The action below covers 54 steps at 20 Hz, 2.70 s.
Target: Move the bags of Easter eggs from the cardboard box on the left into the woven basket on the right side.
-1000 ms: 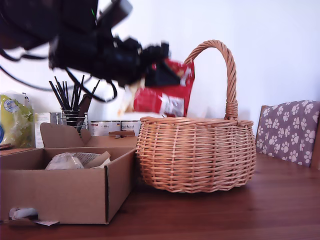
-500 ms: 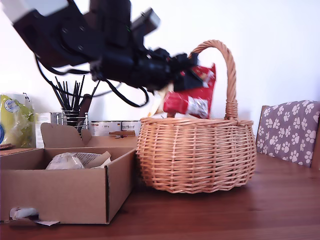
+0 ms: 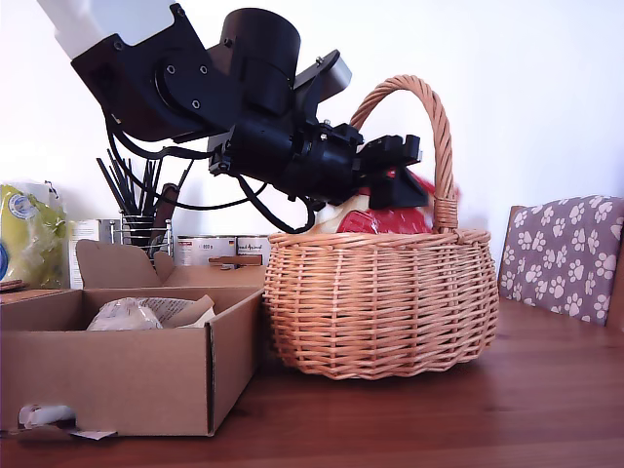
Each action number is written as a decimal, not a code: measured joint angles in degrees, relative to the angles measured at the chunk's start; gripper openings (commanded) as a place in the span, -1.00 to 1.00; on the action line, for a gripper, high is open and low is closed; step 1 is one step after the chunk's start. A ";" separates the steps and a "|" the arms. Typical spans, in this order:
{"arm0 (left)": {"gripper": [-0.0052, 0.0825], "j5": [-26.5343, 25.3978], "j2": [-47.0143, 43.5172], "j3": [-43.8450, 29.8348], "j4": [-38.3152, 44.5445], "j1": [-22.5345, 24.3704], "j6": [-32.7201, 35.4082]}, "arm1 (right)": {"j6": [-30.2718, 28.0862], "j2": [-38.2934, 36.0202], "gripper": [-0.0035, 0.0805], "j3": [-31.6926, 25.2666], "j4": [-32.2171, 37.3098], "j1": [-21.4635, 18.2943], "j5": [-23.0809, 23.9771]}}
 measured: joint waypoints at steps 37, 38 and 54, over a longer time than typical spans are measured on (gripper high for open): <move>-0.93 4.63 -29.48 2.89 -58.88 10.60 15.08 | -0.02 0.02 -0.95 0.00 0.63 -0.02 4.50; -0.93 4.85 -31.89 -2.45 -54.62 11.61 16.11 | -0.02 0.02 -0.95 0.00 0.66 -0.02 4.50; 0.38 1.25 -48.13 -22.62 -62.82 21.70 29.75 | -0.04 -0.11 -0.95 0.00 -2.56 0.76 -7.54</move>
